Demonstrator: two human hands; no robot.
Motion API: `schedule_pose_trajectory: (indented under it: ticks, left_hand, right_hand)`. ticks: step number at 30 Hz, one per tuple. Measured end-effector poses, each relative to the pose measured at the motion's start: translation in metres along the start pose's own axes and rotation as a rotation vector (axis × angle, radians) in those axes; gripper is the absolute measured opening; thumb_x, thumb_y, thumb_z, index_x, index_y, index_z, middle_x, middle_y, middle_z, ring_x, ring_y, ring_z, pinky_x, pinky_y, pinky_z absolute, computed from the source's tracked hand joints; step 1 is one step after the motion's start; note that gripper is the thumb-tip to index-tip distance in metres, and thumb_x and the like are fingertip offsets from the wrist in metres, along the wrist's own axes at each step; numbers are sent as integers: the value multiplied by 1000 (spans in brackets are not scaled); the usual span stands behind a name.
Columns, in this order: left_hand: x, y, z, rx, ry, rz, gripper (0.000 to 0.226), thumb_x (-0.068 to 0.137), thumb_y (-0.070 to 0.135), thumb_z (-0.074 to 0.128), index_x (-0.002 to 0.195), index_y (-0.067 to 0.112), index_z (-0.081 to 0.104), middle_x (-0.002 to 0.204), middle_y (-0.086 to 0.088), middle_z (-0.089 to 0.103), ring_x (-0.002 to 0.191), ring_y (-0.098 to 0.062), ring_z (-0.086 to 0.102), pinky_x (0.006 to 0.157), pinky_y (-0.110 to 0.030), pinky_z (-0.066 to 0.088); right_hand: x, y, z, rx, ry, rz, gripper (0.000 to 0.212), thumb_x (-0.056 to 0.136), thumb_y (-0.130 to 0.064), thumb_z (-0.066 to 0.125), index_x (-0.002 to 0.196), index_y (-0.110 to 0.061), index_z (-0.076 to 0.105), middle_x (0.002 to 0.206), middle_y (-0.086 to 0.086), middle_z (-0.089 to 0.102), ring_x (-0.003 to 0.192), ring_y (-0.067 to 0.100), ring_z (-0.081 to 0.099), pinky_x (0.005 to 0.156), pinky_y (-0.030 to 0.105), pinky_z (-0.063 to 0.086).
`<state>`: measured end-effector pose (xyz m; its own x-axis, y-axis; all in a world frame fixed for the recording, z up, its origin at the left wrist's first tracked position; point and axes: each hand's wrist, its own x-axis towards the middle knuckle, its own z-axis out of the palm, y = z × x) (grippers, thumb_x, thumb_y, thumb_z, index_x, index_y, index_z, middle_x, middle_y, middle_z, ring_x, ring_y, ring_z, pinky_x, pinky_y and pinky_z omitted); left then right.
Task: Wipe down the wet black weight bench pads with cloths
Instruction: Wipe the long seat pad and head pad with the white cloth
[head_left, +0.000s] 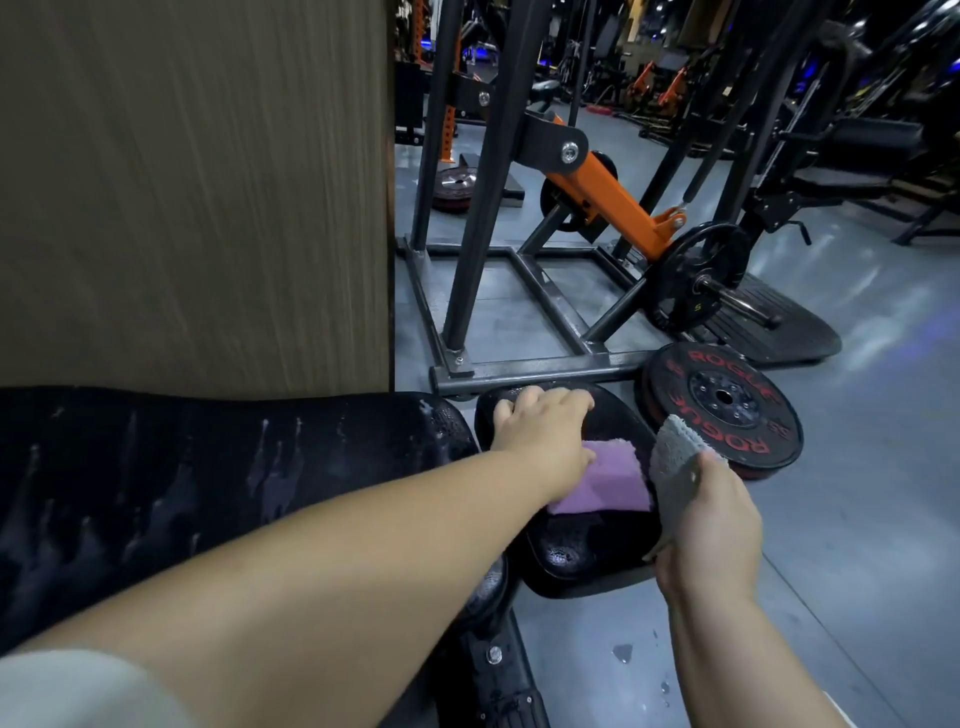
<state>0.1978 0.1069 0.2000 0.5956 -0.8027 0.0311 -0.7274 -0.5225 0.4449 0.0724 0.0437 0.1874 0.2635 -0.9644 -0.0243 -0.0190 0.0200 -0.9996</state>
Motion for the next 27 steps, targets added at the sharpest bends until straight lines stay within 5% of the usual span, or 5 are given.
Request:
schedule_pose_trajectory:
  ticks: [4,9,16,20,27]
  left_hand:
    - [-58,-25,-11,193,12,60,49,96,43,52,136,20,38,142,3,34,131,-21,24,110,-39,18]
    - [-140,-69,-23,405,-170,-69,75,101,55,25,155,12,-4,163,1,-9,148,-21,-16,121,-44,-5]
    - [-188,-113,-20,494,-280,-62,80,98,64,13,152,14,-17,160,0,-24,143,-15,-30,117,-41,-19]
    - [-188,-119,-15,513,-247,-10,80,97,64,10,152,12,-16,161,-2,-21,143,-16,-30,117,-41,-20]
    - [-186,-123,-13,520,-213,31,79,98,62,12,153,10,-12,162,-4,-16,146,-17,-26,117,-41,-20]
  right_hand:
    - [-20,-8,7,-118,-98,-203,25,100,-24,45,81,-25,60,79,-14,61,71,-8,54,66,6,39]
    - [-65,15,33,-353,-452,-357,25,98,-18,50,105,-29,71,101,-27,66,108,-11,56,93,7,37]
    - [-105,41,41,-838,-815,-504,47,102,-35,39,147,-23,34,151,-18,22,139,-7,9,115,15,1]
    - [-116,42,37,-905,-868,-476,50,105,-30,25,153,-18,14,151,-21,3,137,-6,-8,98,-1,-16]
    - [-109,43,64,-1153,-794,-574,54,105,-26,25,153,-11,5,161,0,1,148,14,-5,119,25,-1]
